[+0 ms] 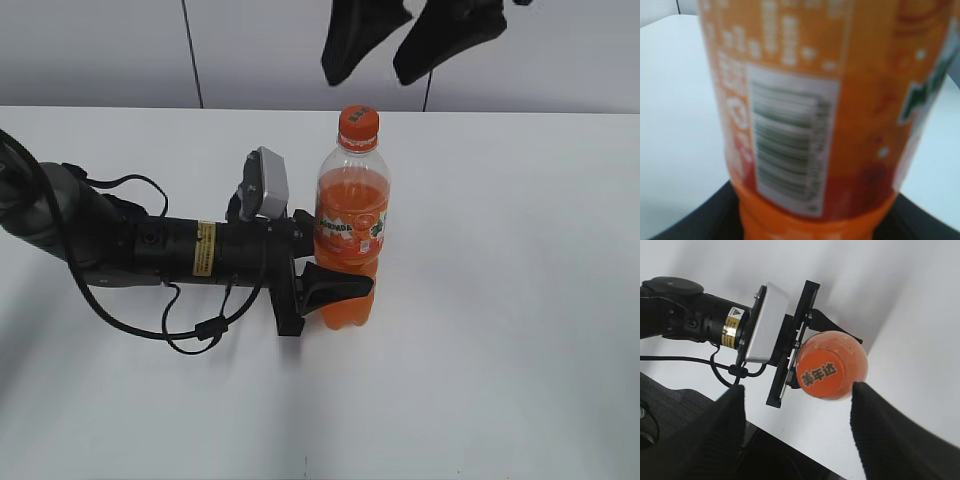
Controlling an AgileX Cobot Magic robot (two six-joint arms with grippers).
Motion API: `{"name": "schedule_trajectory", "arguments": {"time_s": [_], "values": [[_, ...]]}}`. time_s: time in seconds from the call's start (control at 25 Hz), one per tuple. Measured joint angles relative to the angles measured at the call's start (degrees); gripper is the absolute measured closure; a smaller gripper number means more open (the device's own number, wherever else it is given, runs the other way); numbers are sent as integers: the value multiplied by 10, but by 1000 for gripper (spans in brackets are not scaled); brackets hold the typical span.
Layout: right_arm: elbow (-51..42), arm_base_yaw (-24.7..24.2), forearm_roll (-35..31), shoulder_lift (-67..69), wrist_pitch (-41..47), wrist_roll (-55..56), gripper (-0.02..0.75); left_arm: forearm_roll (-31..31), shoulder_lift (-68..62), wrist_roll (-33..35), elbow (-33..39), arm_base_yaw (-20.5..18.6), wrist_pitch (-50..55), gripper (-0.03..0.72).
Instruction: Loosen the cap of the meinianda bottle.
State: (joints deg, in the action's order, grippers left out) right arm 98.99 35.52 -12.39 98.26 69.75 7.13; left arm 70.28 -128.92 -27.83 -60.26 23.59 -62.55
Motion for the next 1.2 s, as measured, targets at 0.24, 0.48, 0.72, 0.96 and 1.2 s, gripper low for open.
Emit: {"name": "schedule_trajectory", "arguments": {"time_s": [0.24, 0.48, 0.72, 0.96, 1.2], "values": [[0, 0, 8, 36, 0, 2, 246, 0, 0, 0, 0, 0, 0, 297], [0, 0, 19, 58, -1, 3, 267, 0, 0, 0, 0, 0, 0, 297], [0, 0, 19, 59, -3, 3, 356, 0, 0, 0, 0, 0, 0, 297], [0, 0, 21, 59, -3, -18, 468, 0, 0, 0, 0, 0, 0, 297], [0, 0, 22, 59, -3, -92, 468, 0, 0, 0, 0, 0, 0, 297]]}}
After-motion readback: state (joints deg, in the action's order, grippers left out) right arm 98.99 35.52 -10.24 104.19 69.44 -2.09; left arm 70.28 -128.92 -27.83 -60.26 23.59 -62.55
